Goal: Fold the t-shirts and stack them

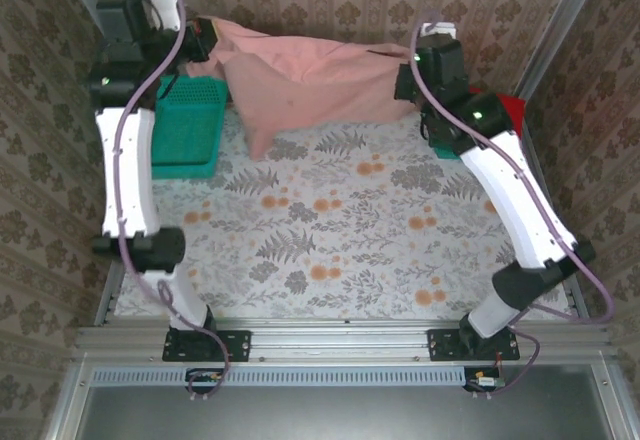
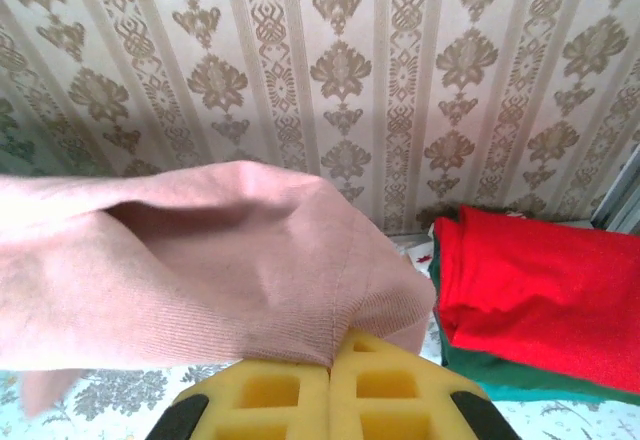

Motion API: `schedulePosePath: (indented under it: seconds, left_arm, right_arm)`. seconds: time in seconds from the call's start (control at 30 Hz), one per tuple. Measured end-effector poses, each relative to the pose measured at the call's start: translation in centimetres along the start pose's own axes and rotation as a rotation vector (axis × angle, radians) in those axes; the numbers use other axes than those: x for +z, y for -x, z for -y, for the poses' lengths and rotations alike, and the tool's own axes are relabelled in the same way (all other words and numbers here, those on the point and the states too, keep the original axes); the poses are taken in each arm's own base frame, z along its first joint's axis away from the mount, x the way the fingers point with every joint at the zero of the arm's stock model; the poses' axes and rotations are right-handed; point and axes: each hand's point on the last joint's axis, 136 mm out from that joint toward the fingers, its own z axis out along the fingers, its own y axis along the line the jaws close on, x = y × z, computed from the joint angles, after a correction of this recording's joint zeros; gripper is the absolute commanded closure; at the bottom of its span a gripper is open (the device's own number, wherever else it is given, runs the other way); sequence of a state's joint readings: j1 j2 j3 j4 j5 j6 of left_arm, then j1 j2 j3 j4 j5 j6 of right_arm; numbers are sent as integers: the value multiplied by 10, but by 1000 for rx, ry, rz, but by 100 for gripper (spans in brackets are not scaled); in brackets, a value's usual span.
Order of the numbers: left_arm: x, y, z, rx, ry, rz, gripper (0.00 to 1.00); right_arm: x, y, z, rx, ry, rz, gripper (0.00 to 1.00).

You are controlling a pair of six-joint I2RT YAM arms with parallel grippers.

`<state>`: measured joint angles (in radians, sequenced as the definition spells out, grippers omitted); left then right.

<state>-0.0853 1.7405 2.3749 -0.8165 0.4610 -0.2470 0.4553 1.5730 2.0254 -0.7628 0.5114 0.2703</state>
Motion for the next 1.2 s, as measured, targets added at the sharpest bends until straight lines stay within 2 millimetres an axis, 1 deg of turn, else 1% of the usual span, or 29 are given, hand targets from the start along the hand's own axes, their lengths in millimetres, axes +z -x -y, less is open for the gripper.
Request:
schedulePosePath:
  seconds: [0.03,0.07,0.13,0.17,0.2,0.23,0.27,0.3,0.33,0.37,0.4,0.43,0.47,0.5,0.53,0.57,0.6,0.63,0.67,0.7,0.73,0.77,0.83,0.9,0.97,1.0,1.07,1.1,1.2]
  left_arm:
    - [-18,-8,6,11,0,27,100]
    - [-33,-23,10,4,4,23,100]
    - [-61,-63,13,-19,27,23,100]
    - [-70,-80,12,-33,38,32,100]
    - [-76,-106,8,-68,54,25,100]
    - [-80,-138,3,-106,69,-1,100]
    - [-80,-172,-3,-148,83,-32,98]
    - [-76,-208,-8,-189,95,-75,91]
    - [-69,-255,-16,-236,117,-159,75]
    - [-64,-295,-22,-278,143,-243,70]
    - [-60,-332,-28,-320,167,-325,65]
    - [-58,-370,-34,-361,193,-413,58]
    - [-60,-402,-41,-399,226,-485,56]
    - [-64,-423,-45,-424,252,-533,55]
    - [-70,-441,-49,-443,276,-570,53]
    - [-74,-450,-51,-453,291,-588,51]
    - [-78,-454,-51,-460,301,-592,46]
    - [-80,-451,-51,-457,306,-580,41]
    - [-81,-446,-51,-451,307,-555,38]
    - [-81,-437,-51,-439,305,-525,34]
    - [-81,-431,-51,-429,306,-504,31]
    - [-80,-422,-50,-415,303,-482,30]
    - [-75,-410,-51,-398,304,-469,30]
    - [-63,-398,-53,-380,305,-476,29]
    - [-42,-392,-56,-357,296,-490,29]
    - [-31,-393,-59,-348,295,-506,29]
    - [-9,-400,-65,-338,293,-549,29]
    - [3,-404,-69,-336,292,-576,30]
    - [47,-411,-84,-319,284,-626,33]
  right_arm:
    - [-9,1,3,7,17,14,100]
    - [-17,-4,8,8,26,15,100]
    - [-26,-27,17,1,41,-17,100]
    - [-26,-44,19,7,52,-35,100]
    - [-24,-68,23,3,55,-74,100]
    - [-21,-96,26,-6,58,-124,100]
    - [-16,-125,29,-15,60,-179,100]
    - [-9,-165,33,-24,54,-256,100]
    - [-1,-206,38,-36,42,-342,100]
    - [5,-248,44,-47,27,-430,100]
    - [7,-282,51,-58,8,-510,100]
    - [7,-319,60,-71,-17,-598,96]
    - [6,-348,70,-78,-45,-671,93]
    - [3,-371,78,-85,-72,-732,90]
    - [-1,-385,85,-85,-97,-772,83]
    - [-5,-394,91,-83,-121,-798,73]
    - [-7,-397,96,-82,-139,-809,66]
    - [-9,-397,98,-80,-153,-812,64]
    - [-9,-396,99,-72,-162,-806,63]
    - [-11,-394,100,-63,-166,-798,59]
    - [-12,-390,100,-56,-166,-788,52]
    - [-13,-387,100,-47,-165,-778,48]
    - [-16,-377,98,-36,-153,-751,44]
    - [-19,-364,91,-31,-135,-716,42]
    - [-23,-348,77,-32,-90,-668,41]
    - [-27,-342,67,-40,-56,-643,40]
    - [-36,-337,40,-64,39,-607,41]
    - [-40,-336,23,-79,95,-588,42]
    - [-49,-344,-44,-137,297,-552,42]
